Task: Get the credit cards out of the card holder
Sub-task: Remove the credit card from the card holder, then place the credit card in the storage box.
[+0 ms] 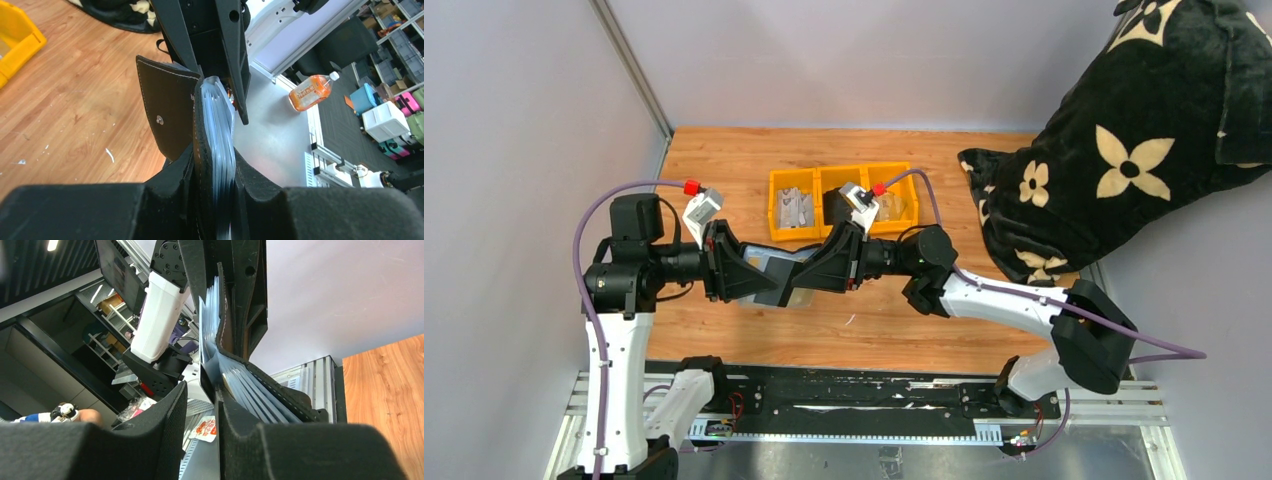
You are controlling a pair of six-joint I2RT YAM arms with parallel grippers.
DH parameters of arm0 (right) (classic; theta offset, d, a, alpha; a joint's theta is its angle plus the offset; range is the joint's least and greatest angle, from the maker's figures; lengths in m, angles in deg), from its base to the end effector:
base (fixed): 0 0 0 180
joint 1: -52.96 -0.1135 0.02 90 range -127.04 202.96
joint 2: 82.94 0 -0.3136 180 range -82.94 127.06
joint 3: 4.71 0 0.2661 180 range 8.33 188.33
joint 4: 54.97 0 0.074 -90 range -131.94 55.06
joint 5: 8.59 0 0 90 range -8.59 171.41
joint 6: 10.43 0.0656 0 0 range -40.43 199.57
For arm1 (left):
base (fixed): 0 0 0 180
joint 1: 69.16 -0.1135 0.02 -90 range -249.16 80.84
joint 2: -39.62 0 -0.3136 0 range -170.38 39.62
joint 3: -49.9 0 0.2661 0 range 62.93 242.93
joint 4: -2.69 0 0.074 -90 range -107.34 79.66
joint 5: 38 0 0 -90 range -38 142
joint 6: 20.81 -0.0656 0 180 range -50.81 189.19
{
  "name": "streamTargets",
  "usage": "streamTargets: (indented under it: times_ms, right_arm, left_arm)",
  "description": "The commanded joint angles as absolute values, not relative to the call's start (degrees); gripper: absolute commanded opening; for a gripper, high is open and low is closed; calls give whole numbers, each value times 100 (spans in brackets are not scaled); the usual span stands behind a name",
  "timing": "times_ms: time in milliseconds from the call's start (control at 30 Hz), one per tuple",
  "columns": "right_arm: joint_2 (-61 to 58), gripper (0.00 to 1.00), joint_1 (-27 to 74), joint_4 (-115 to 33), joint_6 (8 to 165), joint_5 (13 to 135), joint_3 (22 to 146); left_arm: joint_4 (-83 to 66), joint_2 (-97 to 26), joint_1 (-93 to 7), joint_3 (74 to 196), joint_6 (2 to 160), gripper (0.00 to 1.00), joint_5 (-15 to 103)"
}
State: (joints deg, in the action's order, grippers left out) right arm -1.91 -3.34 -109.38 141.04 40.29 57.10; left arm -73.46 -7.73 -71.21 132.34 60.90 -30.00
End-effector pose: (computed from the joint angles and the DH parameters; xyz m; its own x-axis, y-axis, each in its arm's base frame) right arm 0.1435 0.2929 0.4068 -0.6599 0.2034 -0.7233 -0.7227 -0.4351 0.5370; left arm 0.0902 -0.0618 0.4425 -0.5427 0.0007 -0.8399 0.8281 0.1674 -0.5349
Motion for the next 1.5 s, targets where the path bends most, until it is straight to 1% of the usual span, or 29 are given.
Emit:
streamTargets:
  times_ms: [0,67,167,367,433,500,600,667,767,800,900,1000,1233,1467]
  right_arm:
    - [55,26,-455,-11258,14122,3978,5983]
    - [66,14,-455,-11288,14139,3959,5991]
    - [-33,1,-400,-11280,14120,3936,5898]
    - [-550,0,47,-11186,14185,3811,5355]
    - [-787,0,277,-10965,14152,3688,5185]
    - [-1018,0,526,-10714,14126,3588,5028]
    - [-1316,0,996,-10143,14024,3298,4951]
    - [-1531,0,1531,-9175,13649,3064,5070]
    - [-1686,0,2134,-6644,12358,3261,5492]
    - [-1651,0,2222,-5888,11829,3544,5744]
    - [-1143,0,2306,-4434,10647,4260,6609]
    - [-316,0,2314,-3635,10176,4727,7267]
    - [1879,0,2229,-3026,9746,5199,8951]
    - [3294,0,2194,-2809,9633,5705,10368]
  left_arm:
    - [-7283,-781,-7077,13503,6181,13,-3249]
    - [-7281,-775,-7075,13537,6203,13,-3196]
    - [-7279,-782,-7075,13582,6197,12,-3135]
    - [-7287,-840,-7075,13700,6182,10,-2892]
    - [-7283,-851,-7074,13738,6128,8,-2626]
    - [-7283,-870,-7074,13783,6095,10,-2307]
    - [-7287,-889,-7075,13806,6100,8,-1941]
    - [-7288,-874,-7074,13826,6058,6,-1680]
    - [-7275,-797,-7075,13835,5912,4,-1279]
    - [-7275,-767,-7074,13822,5852,4,-1197]
    - [-7274,-687,-7075,13786,5701,4,-1172]
    - [-7277,-638,-7081,13795,5647,4,-1164]
    - [-7277,-543,-7076,13801,5564,3,-1418]
    - [-7277,-481,-7081,13826,5565,1,-1484]
